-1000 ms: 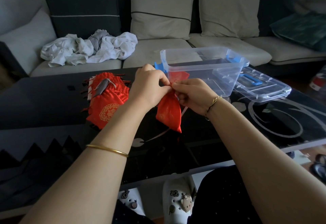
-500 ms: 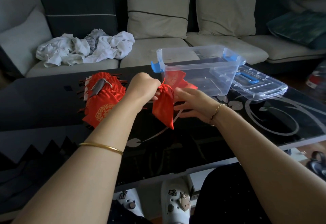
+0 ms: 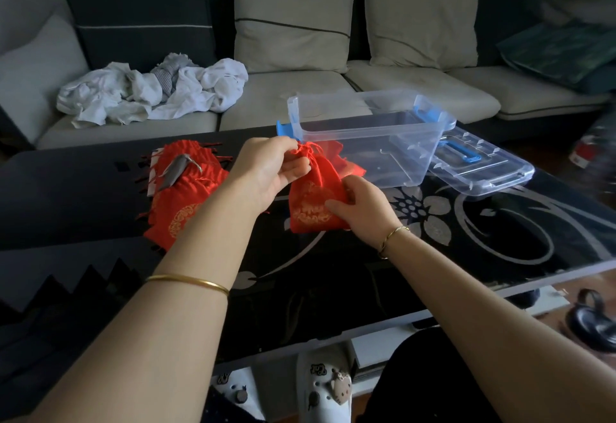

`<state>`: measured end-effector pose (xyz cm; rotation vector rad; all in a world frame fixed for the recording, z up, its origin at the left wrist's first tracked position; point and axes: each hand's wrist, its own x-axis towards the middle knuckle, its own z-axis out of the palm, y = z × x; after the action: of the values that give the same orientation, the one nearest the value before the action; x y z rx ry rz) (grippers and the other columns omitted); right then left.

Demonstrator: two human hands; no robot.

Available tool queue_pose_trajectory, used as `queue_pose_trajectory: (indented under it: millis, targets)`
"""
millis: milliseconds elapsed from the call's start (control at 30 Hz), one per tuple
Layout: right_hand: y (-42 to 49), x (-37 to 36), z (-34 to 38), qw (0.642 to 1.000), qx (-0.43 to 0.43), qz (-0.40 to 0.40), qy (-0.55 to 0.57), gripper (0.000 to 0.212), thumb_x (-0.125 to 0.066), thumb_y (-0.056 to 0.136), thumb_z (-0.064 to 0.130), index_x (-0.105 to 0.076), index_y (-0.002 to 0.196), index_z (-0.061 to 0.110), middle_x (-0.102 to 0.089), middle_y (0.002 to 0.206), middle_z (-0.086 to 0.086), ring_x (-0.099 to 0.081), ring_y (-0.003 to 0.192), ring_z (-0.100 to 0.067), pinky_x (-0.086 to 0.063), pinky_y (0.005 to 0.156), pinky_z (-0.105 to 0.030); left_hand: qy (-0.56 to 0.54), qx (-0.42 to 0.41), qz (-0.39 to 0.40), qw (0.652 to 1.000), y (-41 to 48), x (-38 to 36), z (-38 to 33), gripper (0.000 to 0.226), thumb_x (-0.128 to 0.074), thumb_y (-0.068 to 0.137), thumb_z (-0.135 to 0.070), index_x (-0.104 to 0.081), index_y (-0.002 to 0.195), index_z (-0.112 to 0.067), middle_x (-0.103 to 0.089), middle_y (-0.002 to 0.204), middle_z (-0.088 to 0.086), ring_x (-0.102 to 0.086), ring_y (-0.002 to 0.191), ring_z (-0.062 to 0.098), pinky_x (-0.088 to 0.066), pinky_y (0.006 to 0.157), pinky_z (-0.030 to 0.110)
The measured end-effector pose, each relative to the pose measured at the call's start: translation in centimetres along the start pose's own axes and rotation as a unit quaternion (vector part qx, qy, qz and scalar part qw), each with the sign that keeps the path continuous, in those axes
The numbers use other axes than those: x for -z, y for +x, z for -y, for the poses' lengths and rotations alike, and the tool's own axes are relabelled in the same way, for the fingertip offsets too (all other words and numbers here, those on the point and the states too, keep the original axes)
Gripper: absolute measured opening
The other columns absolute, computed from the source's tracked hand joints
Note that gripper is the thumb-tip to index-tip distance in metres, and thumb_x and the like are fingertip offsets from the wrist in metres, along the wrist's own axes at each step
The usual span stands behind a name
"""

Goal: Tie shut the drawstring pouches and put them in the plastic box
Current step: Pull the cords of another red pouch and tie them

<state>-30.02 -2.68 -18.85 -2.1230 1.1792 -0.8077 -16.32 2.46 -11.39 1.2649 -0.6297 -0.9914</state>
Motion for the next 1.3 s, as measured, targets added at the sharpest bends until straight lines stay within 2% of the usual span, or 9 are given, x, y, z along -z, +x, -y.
queue_pose_trajectory:
  millis: [200, 367, 567, 667, 867, 967, 1067, 1200, 1300]
  targets:
    - [1.9, 5.3, 3.2, 0.996, 0.036, -0.073, -0.033, 0.017, -0.056, 0.090, 0.022, -0.065, 0.095, 0.009, -0.065, 0.089, -0.003, -0.061, 0.084, -0.019, -0.051, 0.076, -0.034, 0.010, -0.048, -0.031, 0.998, 2.1, -1.0, -2.0, 0.023, -0.046, 0.093, -0.002, -0.050, 0.071, -0.008, -0.049, 0.065, 0.007, -0.054, 0.056, 0.015, -0.050, 0.047, 0.019]
    - [8.6, 9.5, 6.4, 0.989, 0.037, -0.139, -0.046, 0.020, -0.058, 0.087, 0.021, -0.066, 0.091, 0.003, -0.058, 0.077, -0.011, -0.053, 0.071, -0.027, -0.045, 0.068, -0.035, 0.127, -0.058, -0.050, 0.989, 5.8, -1.4, -3.0, 0.015, -0.048, 0.089, -0.006, -0.052, 0.076, -0.012, -0.052, 0.071, 0.002, -0.060, 0.062, 0.012, -0.045, 0.047, 0.021]
    - [18.2, 7.1, 5.6, 0.989, -0.118, 0.059, -0.071, 0.021, -0.064, 0.084, 0.014, -0.062, 0.100, 0.001, -0.055, 0.088, -0.009, -0.054, 0.078, -0.024, -0.039, 0.030, -0.017, 0.150, -0.046, -0.066, 0.985, 9.3, -0.7, -2.6, 0.007, -0.046, 0.090, -0.007, -0.051, 0.089, -0.012, -0.054, 0.075, 0.000, -0.057, 0.061, 0.010, -0.043, 0.043, 0.017]
    - [19.2, 4.7, 4.7, 0.954, -0.137, 0.195, -0.181, 0.024, -0.055, 0.091, 0.009, -0.046, 0.069, 0.008, -0.047, 0.075, -0.008, -0.042, 0.060, -0.019, -0.029, 0.022, -0.014, 0.164, -0.051, -0.075, 0.982, 10.8, 0.0, -2.3, 0.016, -0.045, 0.093, -0.008, -0.049, 0.079, -0.017, -0.054, 0.078, 0.001, -0.056, 0.061, 0.010, -0.044, 0.046, 0.018]
    - [18.8, 2.4, 4.3, 0.900, -0.129, 0.209, -0.361, 0.032, -0.039, 0.098, 0.009, -0.037, 0.066, 0.010, -0.033, 0.068, -0.004, -0.037, 0.066, -0.019, -0.031, 0.049, -0.018, 0.181, -0.046, -0.082, 0.979, 12.3, 0.9, -1.0, 0.012, -0.045, 0.093, -0.010, -0.054, 0.088, -0.017, -0.058, 0.087, 0.002, -0.060, 0.073, 0.012, -0.046, 0.055, 0.023]
    - [18.6, 2.8, 4.6, 0.871, -0.106, 0.220, -0.425, 0.023, -0.041, 0.098, 0.012, -0.058, 0.112, 0.003, -0.057, 0.093, -0.011, -0.043, 0.082, -0.021, -0.040, 0.074, -0.028, 0.186, -0.036, -0.087, 0.978, 12.1, 1.0, -0.6, 0.012, -0.045, 0.094, -0.011, -0.055, 0.101, -0.014, -0.059, 0.094, 0.003, -0.062, 0.082, 0.014, -0.048, 0.058, 0.023]
    - [18.8, 2.8, 5.2, 0.901, -0.121, 0.215, -0.357, 0.013, -0.053, 0.092, 0.007, -0.062, 0.087, 0.001, -0.063, 0.051, -0.008, -0.052, 0.052, -0.019, -0.043, 0.049, -0.025, 0.181, -0.035, -0.087, 0.979, 11.7, 1.2, -0.7, 0.010, -0.045, 0.094, -0.010, -0.054, 0.097, -0.014, -0.059, 0.092, 0.003, -0.062, 0.079, 0.014, -0.047, 0.057, 0.023]
    - [18.5, 2.5, 6.1, 0.902, -0.147, 0.274, -0.301, 0.019, -0.051, 0.094, 0.013, -0.064, 0.101, 0.002, -0.068, 0.107, -0.010, -0.056, 0.081, -0.017, -0.040, 0.054, -0.021, 0.183, -0.030, -0.091, 0.978, 11.1, 1.8, -0.7, 0.011, -0.045, 0.095, -0.010, -0.053, 0.090, -0.016, -0.057, 0.086, 0.000, -0.061, 0.078, 0.012, -0.048, 0.059, 0.024]
    - [17.8, 3.4, 7.0, 0.951, -0.097, 0.190, -0.223, 0.023, -0.054, 0.088, 0.005, -0.050, 0.066, 0.009, -0.057, 0.095, -0.012, -0.052, 0.076, -0.022, -0.039, 0.053, -0.024, 0.176, -0.027, -0.103, 0.979, 9.9, 2.8, -0.3, 0.018, -0.043, 0.095, -0.008, -0.052, 0.082, -0.018, -0.056, 0.085, 0.000, -0.058, 0.073, 0.011, -0.046, 0.055, 0.022]
